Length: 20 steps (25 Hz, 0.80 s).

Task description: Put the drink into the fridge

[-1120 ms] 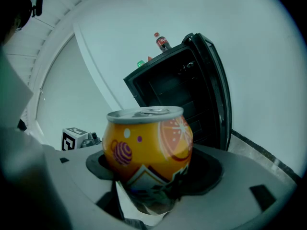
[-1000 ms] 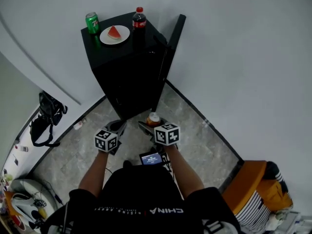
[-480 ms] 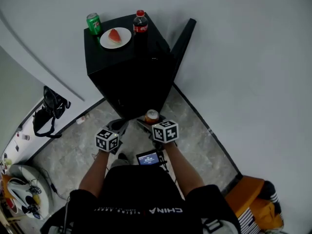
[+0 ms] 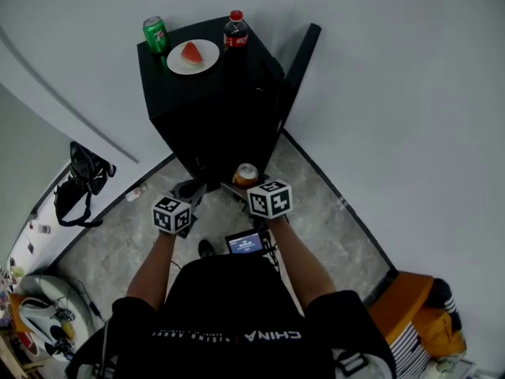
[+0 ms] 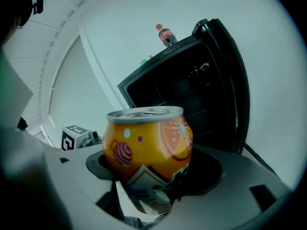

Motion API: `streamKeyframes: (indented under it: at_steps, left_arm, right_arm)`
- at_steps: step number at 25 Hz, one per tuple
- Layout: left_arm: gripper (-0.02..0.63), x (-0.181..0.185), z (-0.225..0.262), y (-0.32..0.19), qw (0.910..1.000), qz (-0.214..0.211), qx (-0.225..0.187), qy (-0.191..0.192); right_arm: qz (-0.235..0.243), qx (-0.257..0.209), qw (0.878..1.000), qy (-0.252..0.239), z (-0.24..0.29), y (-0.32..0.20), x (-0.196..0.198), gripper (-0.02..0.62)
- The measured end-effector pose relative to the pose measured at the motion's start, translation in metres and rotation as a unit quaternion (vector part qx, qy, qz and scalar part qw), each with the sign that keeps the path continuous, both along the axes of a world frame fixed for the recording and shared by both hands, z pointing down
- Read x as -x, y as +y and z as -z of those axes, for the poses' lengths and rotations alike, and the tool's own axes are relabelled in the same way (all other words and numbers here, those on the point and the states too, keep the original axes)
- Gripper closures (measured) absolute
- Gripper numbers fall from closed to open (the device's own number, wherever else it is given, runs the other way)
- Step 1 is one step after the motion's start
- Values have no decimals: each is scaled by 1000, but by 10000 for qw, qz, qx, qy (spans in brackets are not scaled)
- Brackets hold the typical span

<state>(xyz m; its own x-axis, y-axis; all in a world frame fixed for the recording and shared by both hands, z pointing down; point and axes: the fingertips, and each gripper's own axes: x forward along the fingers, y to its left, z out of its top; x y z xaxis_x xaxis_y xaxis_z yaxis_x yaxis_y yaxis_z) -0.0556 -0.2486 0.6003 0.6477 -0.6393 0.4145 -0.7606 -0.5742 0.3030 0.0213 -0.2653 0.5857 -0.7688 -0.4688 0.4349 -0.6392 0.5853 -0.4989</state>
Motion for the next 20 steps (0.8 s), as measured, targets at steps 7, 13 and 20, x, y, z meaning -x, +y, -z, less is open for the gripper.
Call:
streamKeyframes:
  at_steps: [7,13,20]
  left_arm:
    - [592,0,0,-1,9998,-190,-30,56]
    - [594,0,2,-2,9998,-215,-48,33]
    - [593,0,-3,0,9998,-177,24,61]
  right_arm:
    - [22,-29,10000,3,0,4,13,236]
    - [31,-30,10000,45,-1,5,11,236]
    - [62,34,10000,39,-5,4,11,236]
